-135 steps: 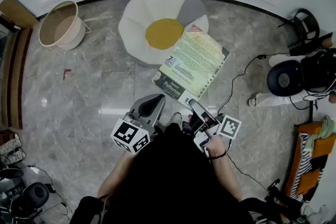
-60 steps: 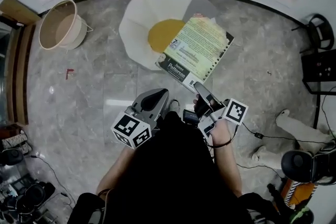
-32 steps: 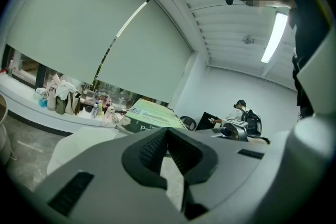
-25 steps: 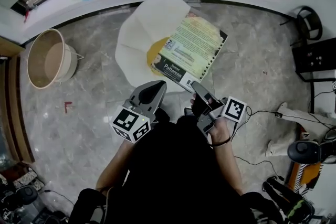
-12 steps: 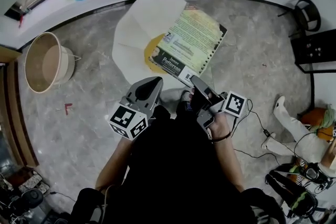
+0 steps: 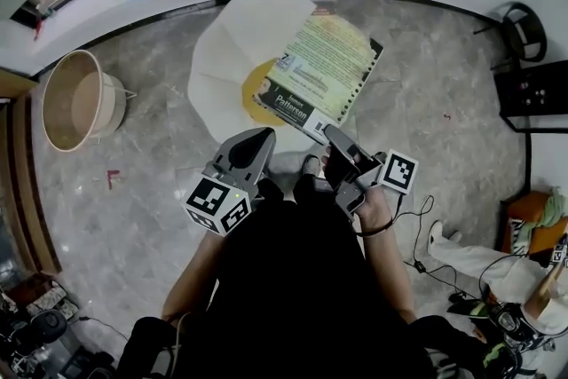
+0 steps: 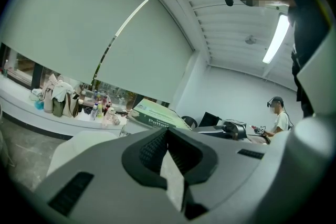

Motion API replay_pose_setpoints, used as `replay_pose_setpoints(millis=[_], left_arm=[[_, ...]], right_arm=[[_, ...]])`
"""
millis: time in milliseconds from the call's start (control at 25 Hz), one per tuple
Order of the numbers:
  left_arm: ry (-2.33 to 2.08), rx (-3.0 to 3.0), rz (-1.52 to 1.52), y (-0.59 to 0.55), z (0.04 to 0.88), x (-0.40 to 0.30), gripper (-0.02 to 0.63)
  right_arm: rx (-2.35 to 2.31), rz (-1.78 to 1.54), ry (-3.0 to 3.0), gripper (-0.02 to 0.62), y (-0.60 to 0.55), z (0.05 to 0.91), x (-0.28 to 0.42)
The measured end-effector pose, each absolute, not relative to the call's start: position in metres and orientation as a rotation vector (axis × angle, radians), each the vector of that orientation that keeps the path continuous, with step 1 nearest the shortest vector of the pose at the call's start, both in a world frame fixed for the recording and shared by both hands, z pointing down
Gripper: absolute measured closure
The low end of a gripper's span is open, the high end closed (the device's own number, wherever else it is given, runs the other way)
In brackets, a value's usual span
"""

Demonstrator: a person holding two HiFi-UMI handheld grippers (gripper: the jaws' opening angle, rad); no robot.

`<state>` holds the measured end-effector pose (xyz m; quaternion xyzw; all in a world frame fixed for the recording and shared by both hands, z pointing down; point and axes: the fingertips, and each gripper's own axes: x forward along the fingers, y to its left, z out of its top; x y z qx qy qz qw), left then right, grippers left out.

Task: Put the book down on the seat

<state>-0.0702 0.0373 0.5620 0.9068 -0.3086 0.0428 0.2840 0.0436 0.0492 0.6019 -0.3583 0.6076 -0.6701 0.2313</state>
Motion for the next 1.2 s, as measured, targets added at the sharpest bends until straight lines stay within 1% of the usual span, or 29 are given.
replay_pose_setpoints(millis=[360, 720, 1200], left_arm=[[-0.850, 2.407, 0.126, 0.040, 0.572, -0.077, 0.594], [-0.854, 2.372, 0.144, 0.045, 0.576, -0.076, 0.594], [-0.851, 2.340, 0.185, 0.043, 0.616, -0.055, 0.594]], right_arm=[[-0.952, -1.820, 1.805, 0.425, 0.041, 0.610, 0.052], [-0.901, -1.875, 1.878, 0.425, 0.035, 0.622, 0.057], [-0.852, -1.949, 1.948, 0.425, 0.025, 0.679, 0.077]])
